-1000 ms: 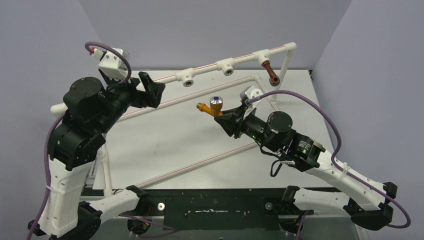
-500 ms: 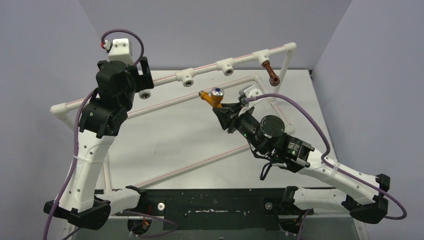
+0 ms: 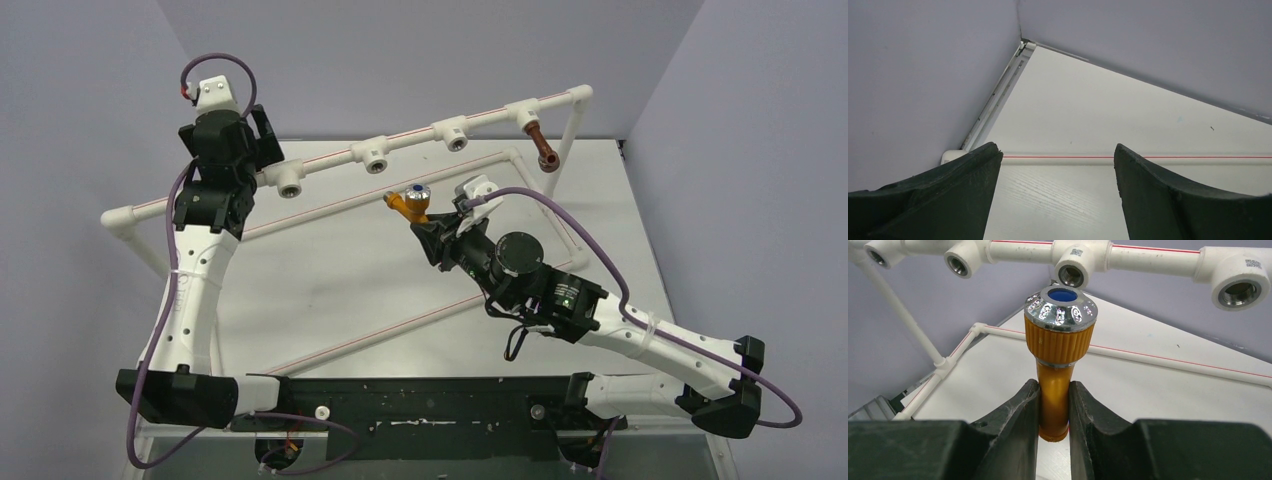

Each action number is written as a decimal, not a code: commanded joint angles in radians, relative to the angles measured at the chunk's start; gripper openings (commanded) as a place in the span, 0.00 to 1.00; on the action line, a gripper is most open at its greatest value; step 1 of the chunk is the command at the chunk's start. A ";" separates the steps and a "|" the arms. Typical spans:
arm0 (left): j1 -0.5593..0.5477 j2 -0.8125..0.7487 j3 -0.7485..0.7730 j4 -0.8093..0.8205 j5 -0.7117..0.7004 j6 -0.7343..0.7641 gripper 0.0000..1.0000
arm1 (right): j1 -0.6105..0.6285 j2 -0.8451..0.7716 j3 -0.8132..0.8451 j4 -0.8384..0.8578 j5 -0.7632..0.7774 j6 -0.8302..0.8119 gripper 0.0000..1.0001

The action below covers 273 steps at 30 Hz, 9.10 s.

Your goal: Install the water faucets

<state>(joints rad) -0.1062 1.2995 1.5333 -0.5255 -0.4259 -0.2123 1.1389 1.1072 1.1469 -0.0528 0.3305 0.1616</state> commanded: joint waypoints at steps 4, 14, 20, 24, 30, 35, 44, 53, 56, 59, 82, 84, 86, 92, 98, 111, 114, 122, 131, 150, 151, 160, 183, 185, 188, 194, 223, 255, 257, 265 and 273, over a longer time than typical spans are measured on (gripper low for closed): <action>0.008 -0.020 -0.117 0.105 0.029 -0.015 0.80 | 0.022 -0.014 -0.002 0.112 0.051 0.015 0.00; -0.023 -0.113 -0.290 0.036 0.061 -0.064 0.78 | 0.047 -0.037 -0.077 0.233 0.128 -0.055 0.00; -0.027 -0.138 -0.364 0.035 0.038 -0.084 0.77 | 0.081 -0.036 -0.140 0.361 0.196 -0.168 0.00; -0.030 -0.141 -0.409 0.081 0.050 -0.102 0.77 | 0.102 -0.022 -0.169 0.451 0.222 -0.256 0.00; -0.033 -0.132 -0.487 0.167 0.069 -0.107 0.77 | 0.116 0.020 -0.182 0.541 0.255 -0.347 0.00; -0.033 -0.152 -0.536 0.242 0.097 -0.092 0.77 | 0.116 0.076 -0.170 0.601 0.279 -0.393 0.00; -0.017 -0.143 -0.568 0.267 0.116 -0.088 0.77 | 0.126 0.131 -0.127 0.617 0.283 -0.408 0.00; 0.012 -0.139 -0.576 0.265 0.168 -0.113 0.77 | 0.146 0.156 -0.099 0.633 0.321 -0.440 0.00; 0.014 -0.146 -0.581 0.267 0.178 -0.116 0.77 | 0.148 0.165 -0.096 0.645 0.334 -0.450 0.00; 0.014 -0.147 -0.583 0.267 0.182 -0.118 0.77 | 0.148 0.171 -0.091 0.657 0.339 -0.451 0.00; 0.014 -0.164 -0.593 0.261 0.187 -0.114 0.77 | 0.148 0.229 -0.039 0.661 0.369 -0.467 0.00; 0.014 -0.167 -0.595 0.261 0.185 -0.113 0.77 | 0.148 0.232 -0.037 0.658 0.370 -0.466 0.00; 0.014 -0.169 -0.596 0.261 0.185 -0.113 0.77 | 0.148 0.232 -0.038 0.654 0.380 -0.465 0.00; 0.014 -0.171 -0.598 0.261 0.186 -0.113 0.77 | 0.148 0.239 -0.032 0.652 0.400 -0.467 0.00; 0.014 -0.172 -0.598 0.262 0.188 -0.113 0.77 | 0.148 0.261 -0.018 0.646 0.392 -0.467 0.00; 0.016 -0.169 -0.596 0.261 0.196 -0.113 0.77 | 0.195 0.316 0.024 0.664 0.460 -0.583 0.00; 0.019 -0.170 -0.597 0.262 0.201 -0.114 0.77 | 0.201 0.333 0.036 0.669 0.470 -0.579 0.00; 0.020 -0.178 -0.602 0.263 0.213 -0.126 0.77 | 0.196 0.346 0.025 0.734 0.501 -0.494 0.00; 0.022 -0.172 -0.599 0.250 0.229 -0.151 0.77 | 0.181 0.348 -0.004 0.820 0.535 -0.335 0.00; 0.030 -0.188 -0.606 0.255 0.269 -0.179 0.77 | 0.145 0.349 -0.060 0.904 0.630 0.187 0.00; 0.030 -0.190 -0.608 0.255 0.271 -0.179 0.77 | 0.142 0.348 -0.058 0.898 0.632 0.221 0.00; 0.030 -0.202 -0.609 0.257 0.278 -0.182 0.77 | 0.126 0.351 -0.050 0.872 0.635 0.400 0.00; 0.046 -0.214 -0.615 0.258 0.305 -0.189 0.77 | 0.122 0.371 -0.021 0.830 0.575 0.330 0.09; 0.047 -0.215 -0.616 0.260 0.307 -0.190 0.77 | 0.121 0.381 -0.012 0.831 0.557 0.282 0.15; 0.048 -0.215 -0.616 0.259 0.311 -0.190 0.77 | 0.119 0.394 0.002 0.834 0.550 0.227 0.20; 0.052 -0.213 -0.616 0.264 0.320 -0.193 0.77 | 0.099 0.405 0.015 0.819 0.517 0.197 0.28; 0.055 -0.212 -0.621 0.270 0.332 -0.196 0.77 | 0.034 0.420 -0.009 0.784 0.535 0.689 0.00; 0.066 -0.225 -0.625 0.279 0.343 -0.194 0.77 | 0.011 0.453 -0.032 0.761 0.508 1.305 0.00; 0.066 -0.227 -0.627 0.279 0.345 -0.194 0.77 | 0.013 0.458 -0.031 0.761 0.506 1.343 0.00; 0.066 -0.235 -0.629 0.280 0.345 -0.196 0.77 | 0.024 0.476 -0.041 0.827 0.474 1.346 0.00; 0.066 -0.238 -0.629 0.278 0.337 -0.193 0.77 | 0.025 0.485 -0.044 0.865 0.444 1.310 0.25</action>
<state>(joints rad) -0.0177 1.0771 1.0286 0.1818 -0.2070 -0.4118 1.1919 1.5429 1.0790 0.7387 0.8837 1.4460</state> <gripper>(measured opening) 0.770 0.296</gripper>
